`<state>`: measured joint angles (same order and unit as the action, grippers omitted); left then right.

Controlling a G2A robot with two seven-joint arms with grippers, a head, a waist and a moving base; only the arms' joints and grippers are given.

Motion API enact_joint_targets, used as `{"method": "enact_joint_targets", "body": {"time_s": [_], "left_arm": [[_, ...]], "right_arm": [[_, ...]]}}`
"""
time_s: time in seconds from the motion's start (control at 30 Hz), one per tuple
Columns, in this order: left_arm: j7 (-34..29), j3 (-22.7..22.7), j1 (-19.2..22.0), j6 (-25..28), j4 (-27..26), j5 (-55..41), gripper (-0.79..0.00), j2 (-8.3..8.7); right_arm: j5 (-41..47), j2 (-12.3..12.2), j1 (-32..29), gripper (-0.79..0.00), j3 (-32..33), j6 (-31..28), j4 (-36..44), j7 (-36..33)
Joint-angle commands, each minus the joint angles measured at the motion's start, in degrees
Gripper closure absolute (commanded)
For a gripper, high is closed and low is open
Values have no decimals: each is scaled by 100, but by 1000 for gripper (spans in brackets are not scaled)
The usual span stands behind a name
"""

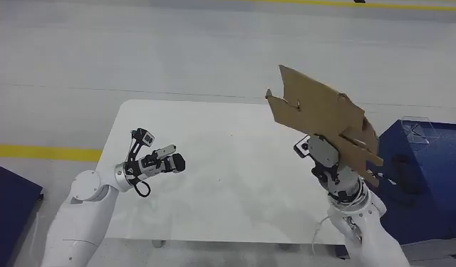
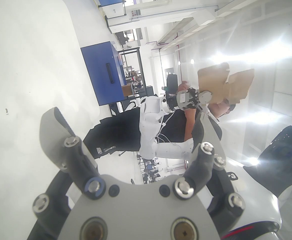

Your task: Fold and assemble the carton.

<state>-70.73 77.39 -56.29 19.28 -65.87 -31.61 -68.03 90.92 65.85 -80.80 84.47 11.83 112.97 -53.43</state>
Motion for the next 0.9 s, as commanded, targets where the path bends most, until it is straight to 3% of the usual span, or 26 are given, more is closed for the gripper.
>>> {"method": "enact_joint_targets", "body": {"time_s": [0.0,0.23,0.37,0.47,0.6,0.87], "left_arm": [[0,0,0,0,0,0,-785,0],[0,0,0,0,0,0,-785,0],[0,0,0,0,0,0,-785,0],[0,0,0,0,0,0,-785,0],[0,0,0,0,0,0,-785,0],[0,0,0,0,0,0,-785,0]], "right_arm": [[-1107,23,-101,0,165,-1485,84,-183],[-4323,96,-436,0,571,-4652,603,219],[-6205,141,-550,0,548,-5446,776,621],[-7888,213,-539,0,703,-6110,801,1293],[-9417,330,-585,0,651,-6441,833,2262],[-9417,330,-585,0,651,-6441,833,2262]]}}
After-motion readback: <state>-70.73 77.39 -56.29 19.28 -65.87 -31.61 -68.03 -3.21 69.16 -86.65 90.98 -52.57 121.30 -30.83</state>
